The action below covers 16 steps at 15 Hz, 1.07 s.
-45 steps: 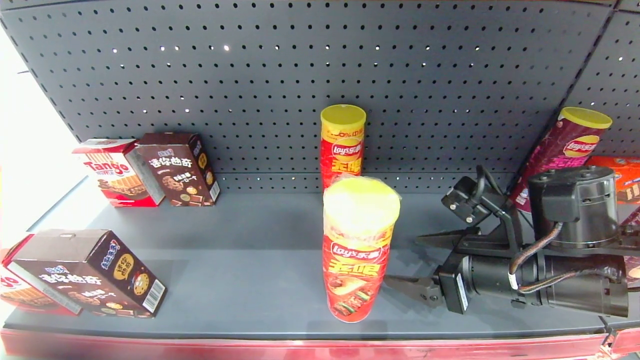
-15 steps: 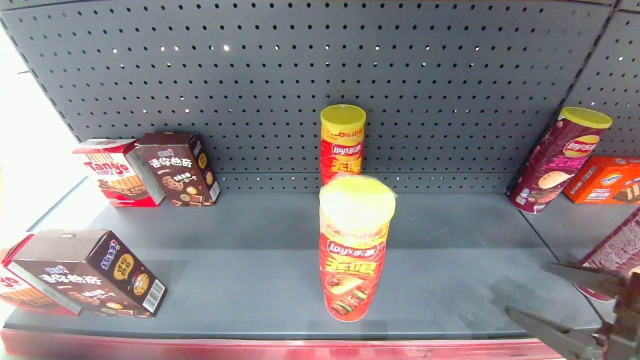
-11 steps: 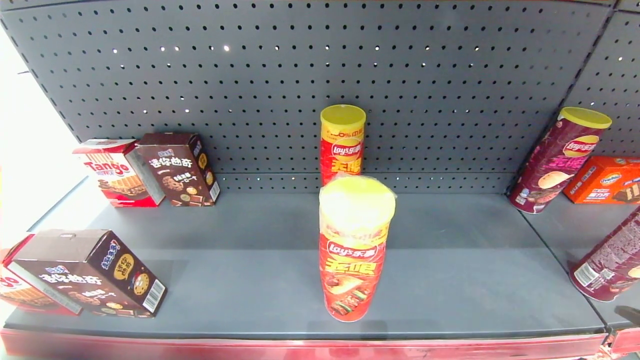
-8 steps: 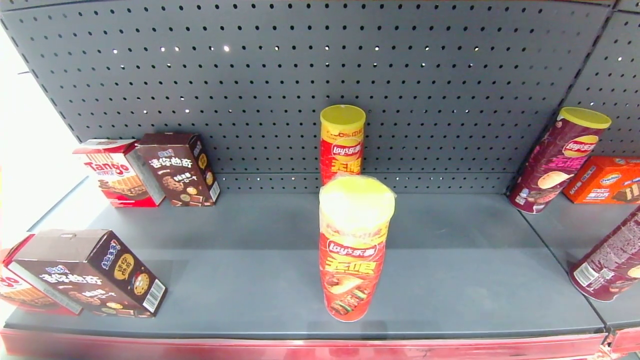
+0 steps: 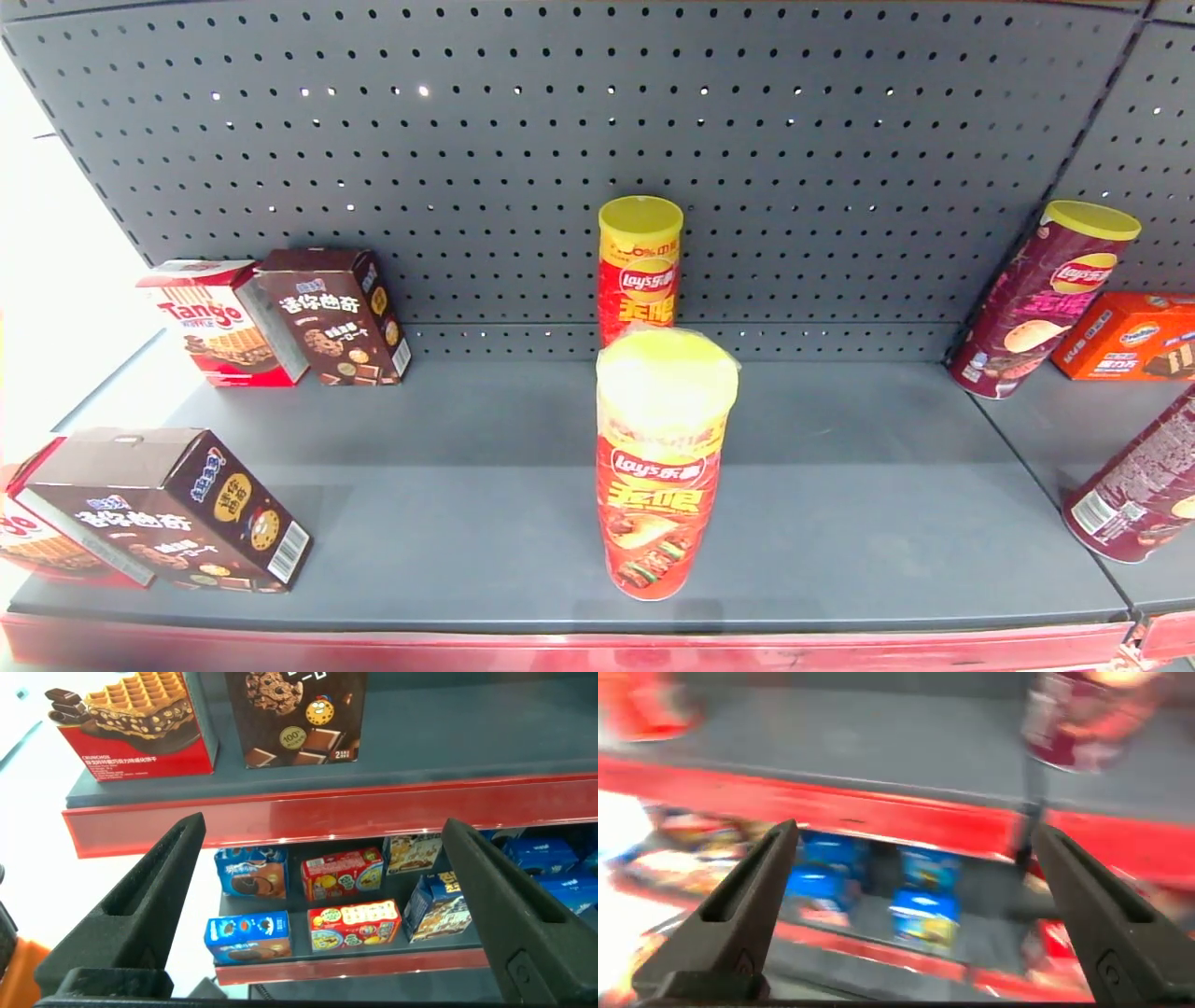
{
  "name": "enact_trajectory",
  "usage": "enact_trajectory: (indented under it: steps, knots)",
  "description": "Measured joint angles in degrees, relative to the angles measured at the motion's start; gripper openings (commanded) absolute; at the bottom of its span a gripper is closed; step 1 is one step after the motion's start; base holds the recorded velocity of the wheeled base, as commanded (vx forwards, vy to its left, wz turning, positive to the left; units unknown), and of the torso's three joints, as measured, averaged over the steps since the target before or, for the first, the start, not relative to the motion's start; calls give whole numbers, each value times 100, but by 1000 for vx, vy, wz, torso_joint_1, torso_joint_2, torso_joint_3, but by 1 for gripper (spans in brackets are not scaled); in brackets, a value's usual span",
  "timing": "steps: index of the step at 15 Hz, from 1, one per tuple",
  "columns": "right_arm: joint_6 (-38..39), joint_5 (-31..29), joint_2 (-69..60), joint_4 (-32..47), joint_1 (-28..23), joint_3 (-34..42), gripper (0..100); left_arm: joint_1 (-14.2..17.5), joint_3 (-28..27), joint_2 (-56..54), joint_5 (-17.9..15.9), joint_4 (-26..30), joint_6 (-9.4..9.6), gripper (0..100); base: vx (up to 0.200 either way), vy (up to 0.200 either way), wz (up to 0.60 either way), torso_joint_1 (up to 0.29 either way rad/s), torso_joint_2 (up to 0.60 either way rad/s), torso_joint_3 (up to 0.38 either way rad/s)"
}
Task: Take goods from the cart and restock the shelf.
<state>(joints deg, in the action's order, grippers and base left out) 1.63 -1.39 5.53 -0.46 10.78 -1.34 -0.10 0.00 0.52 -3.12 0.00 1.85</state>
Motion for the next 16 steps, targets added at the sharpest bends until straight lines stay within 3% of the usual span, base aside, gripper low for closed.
enact_trajectory:
  steps: [2,4,5,6,8,9,12,16]
  knots:
    - [2,-60,27,-90,-478,18,100,0,0,0,4,0,-24,100,0,0,0,0,0,0]
    - [227,-820,-13,-334,-621,88,100,0,0,0,1,0,-9,100,0,0,0,0,0,0]
    - [373,-917,-20,-358,-642,104,100,0,0,0,-7,0,11,100,0,0,0,0,0,0]
    - [395,-600,-27,-363,-653,110,100,0,0,0,-10,0,26,100,0,0,0,0,0,0]
    - [316,746,-30,-363,-660,121,100,0,0,0,-16,0,35,100,0,0,0,0,0,0]
    - [255,905,-35,-356,-667,124,100,0,0,0,-13,0,35,100,0,0,0,0,0,0]
    - [149,-416,-102,-24,-924,127,100,0,0,0,-18,0,30,100,0,0,0,0,0,0]
    - [-228,-2,-419,44,-1064,124,100,0,0,0,-29,0,28,100,0,0,0,0,0,0]
